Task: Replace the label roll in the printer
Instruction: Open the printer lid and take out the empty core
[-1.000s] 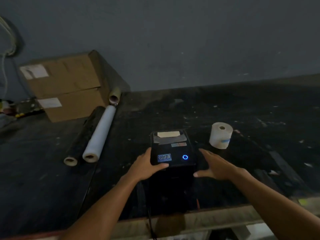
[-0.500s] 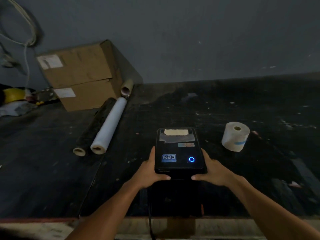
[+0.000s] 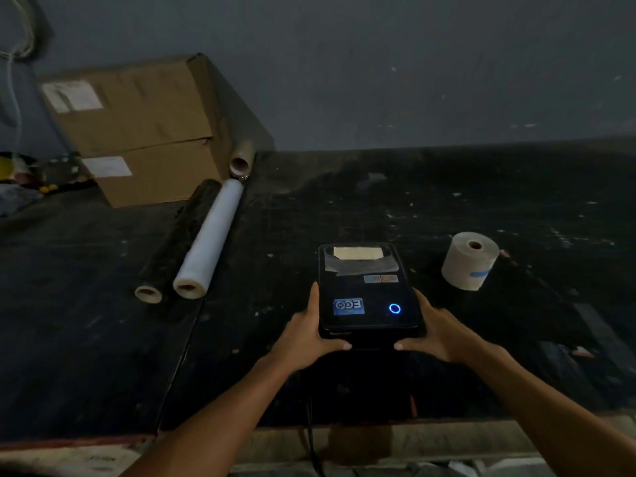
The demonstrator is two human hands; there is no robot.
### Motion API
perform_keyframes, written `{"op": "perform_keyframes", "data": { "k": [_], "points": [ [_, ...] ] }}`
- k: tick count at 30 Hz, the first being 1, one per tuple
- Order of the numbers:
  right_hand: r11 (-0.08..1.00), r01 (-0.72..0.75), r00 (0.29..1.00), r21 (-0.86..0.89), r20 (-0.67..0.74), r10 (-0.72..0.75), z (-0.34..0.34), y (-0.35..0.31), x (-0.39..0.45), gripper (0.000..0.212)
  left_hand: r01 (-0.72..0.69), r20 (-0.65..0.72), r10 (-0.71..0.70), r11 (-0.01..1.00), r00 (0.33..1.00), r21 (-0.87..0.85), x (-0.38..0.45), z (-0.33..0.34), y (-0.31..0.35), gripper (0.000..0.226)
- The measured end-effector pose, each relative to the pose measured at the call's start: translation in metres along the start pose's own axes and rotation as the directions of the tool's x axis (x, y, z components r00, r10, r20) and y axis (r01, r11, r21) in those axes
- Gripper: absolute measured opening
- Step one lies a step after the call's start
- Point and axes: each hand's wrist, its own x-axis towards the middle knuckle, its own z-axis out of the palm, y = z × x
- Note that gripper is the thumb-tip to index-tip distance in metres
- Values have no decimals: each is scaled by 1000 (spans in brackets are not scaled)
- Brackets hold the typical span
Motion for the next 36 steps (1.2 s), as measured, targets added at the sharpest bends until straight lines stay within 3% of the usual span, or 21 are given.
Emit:
{"op": "perform_keyframes", "data": {
  "k": [16,22,26,32,36],
  "points": [
    [994,-101,995,-46,13,102,-8,-13,-1,124,8,4,-8,1000,1000,-10,-1,-9,8,131],
    [989,-145,985,-37,-101,140,-34,-27,3,103,-69,-104,61,995,993,-78,16,-40,28,105],
    [983,-170,968,-62,-199,155,-57,-39,18,93,-52,-178,35,994,983,-91,40,-62,42,85],
    [984,-99,920,148,-364,147,-79,-57,51,83,17,-239,-46,993,970,-120,80,-90,65,67],
    [942,-32,875,335,-445,188,-88,-70,76,78,4,-252,-53,982,966,-191,99,-94,71,71]
  ]
}}
